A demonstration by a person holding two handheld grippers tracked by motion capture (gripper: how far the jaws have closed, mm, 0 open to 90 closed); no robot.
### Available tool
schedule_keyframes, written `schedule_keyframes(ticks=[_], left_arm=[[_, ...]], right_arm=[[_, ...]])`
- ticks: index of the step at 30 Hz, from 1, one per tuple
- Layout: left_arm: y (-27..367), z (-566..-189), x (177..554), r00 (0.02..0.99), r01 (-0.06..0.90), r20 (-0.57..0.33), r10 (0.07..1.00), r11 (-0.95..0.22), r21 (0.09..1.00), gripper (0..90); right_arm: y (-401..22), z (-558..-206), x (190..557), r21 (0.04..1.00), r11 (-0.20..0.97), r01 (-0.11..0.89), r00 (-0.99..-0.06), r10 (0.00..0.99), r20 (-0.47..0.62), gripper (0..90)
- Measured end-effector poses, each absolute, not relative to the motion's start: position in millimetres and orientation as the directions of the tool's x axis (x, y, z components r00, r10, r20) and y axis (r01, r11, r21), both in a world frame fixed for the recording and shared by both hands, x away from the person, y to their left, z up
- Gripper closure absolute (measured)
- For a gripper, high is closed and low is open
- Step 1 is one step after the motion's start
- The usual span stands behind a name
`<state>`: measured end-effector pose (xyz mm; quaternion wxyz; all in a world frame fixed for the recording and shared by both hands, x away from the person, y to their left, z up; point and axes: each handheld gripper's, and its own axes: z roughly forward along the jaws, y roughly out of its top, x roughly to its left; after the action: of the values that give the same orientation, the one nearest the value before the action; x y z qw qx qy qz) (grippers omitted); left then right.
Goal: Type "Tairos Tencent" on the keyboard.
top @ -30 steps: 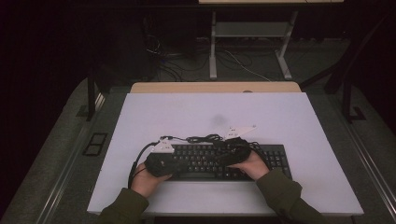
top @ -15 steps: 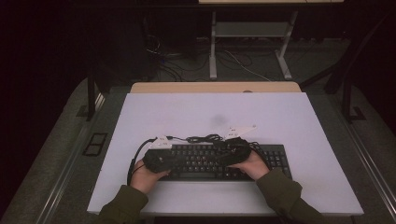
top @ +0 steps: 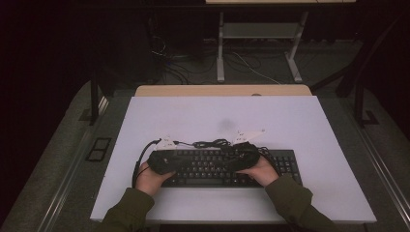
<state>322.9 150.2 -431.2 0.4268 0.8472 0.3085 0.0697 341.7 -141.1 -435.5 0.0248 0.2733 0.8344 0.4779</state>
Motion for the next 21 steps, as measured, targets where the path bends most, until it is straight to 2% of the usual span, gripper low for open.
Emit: schedule_keyframes(ticks=[21], left_arm=[[146.5, -437.2, 324.9, 0.801, 0.468, -0.140, 0.582, -0.464, 0.753, 89.4]], right_arm=[[-140.8, -436.1, 341.6, 0.810, 0.396, 0.433, -0.849, 0.480, 0.219, 31.5]])
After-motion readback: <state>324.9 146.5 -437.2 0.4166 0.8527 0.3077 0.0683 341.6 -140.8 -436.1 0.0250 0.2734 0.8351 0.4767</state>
